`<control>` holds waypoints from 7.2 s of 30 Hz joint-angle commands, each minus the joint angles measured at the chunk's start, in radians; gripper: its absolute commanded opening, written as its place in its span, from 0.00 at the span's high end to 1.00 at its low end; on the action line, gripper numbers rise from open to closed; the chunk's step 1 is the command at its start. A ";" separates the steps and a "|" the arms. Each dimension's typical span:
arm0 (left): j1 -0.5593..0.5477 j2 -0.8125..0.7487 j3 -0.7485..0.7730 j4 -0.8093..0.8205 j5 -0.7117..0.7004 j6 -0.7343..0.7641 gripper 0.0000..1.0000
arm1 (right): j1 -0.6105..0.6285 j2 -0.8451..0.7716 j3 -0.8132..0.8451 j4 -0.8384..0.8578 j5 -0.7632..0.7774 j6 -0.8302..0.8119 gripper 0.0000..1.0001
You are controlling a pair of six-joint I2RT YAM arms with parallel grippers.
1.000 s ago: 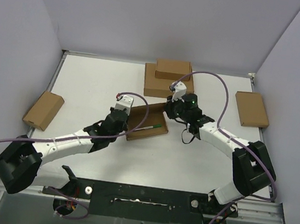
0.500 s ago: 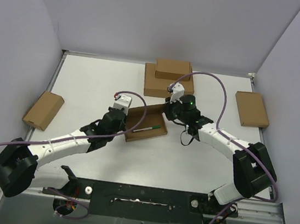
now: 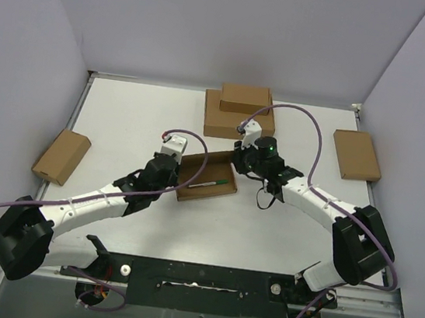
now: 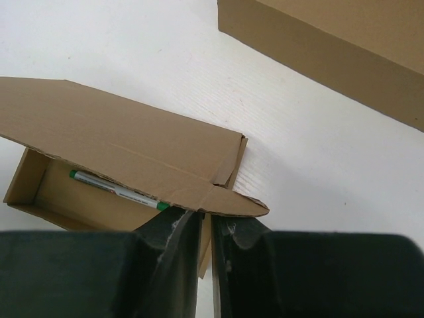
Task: Fold the paper box
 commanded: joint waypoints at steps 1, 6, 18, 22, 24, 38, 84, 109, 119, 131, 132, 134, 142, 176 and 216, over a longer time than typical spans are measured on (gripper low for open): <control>-0.004 -0.031 0.059 0.051 0.127 -0.028 1.00 | 0.053 -0.016 0.009 -0.064 -0.108 0.067 0.89; -0.004 -0.031 0.051 0.039 0.137 -0.030 1.00 | 0.054 -0.023 -0.031 -0.064 -0.088 0.051 0.89; -0.009 -0.059 -0.015 0.060 0.159 -0.060 1.00 | 0.052 -0.090 -0.124 -0.077 -0.073 0.003 0.89; -0.014 -0.065 -0.016 0.061 0.162 -0.066 1.00 | 0.047 -0.091 -0.140 -0.079 -0.090 0.019 0.89; -0.016 -0.062 -0.014 0.062 0.165 -0.067 1.00 | 0.039 -0.092 -0.152 -0.075 -0.104 0.029 0.89; -0.021 -0.068 -0.024 0.070 0.182 -0.065 1.00 | -0.006 -0.098 -0.175 -0.086 -0.150 0.035 0.88; -0.019 -0.623 -0.035 -0.289 0.362 -0.134 0.56 | -0.361 -0.274 -0.025 -0.445 -0.861 -0.548 0.63; -0.021 -0.468 -0.327 0.288 0.239 0.063 0.52 | -0.446 0.111 0.284 -0.488 -1.119 -1.012 0.21; -0.021 -0.311 -0.306 0.398 0.223 0.005 0.63 | -0.416 0.123 0.264 -0.394 -1.074 -0.926 0.34; -0.021 -0.302 -0.303 0.381 0.188 -0.052 0.73 | -0.412 0.159 0.265 -0.374 -1.012 -0.865 0.52; -0.021 -0.301 -0.301 0.381 0.188 -0.056 0.73 | -0.409 0.162 0.265 -0.372 -1.010 -0.861 0.54; -0.021 -0.293 -0.299 0.383 0.188 -0.065 0.73 | -0.404 0.166 0.262 -0.367 -1.001 -0.857 0.56; -0.021 -0.252 -0.278 0.391 0.192 -0.094 0.78 | -0.384 0.170 0.259 -0.354 -0.982 -0.837 0.75; -0.070 -0.076 -0.041 0.269 -0.001 -0.142 1.00 | -0.366 0.070 0.191 -0.145 -0.808 -0.468 1.00; 0.042 0.423 0.213 0.583 -0.065 -0.103 1.00 | -0.088 0.096 0.046 0.299 -0.063 -0.047 1.00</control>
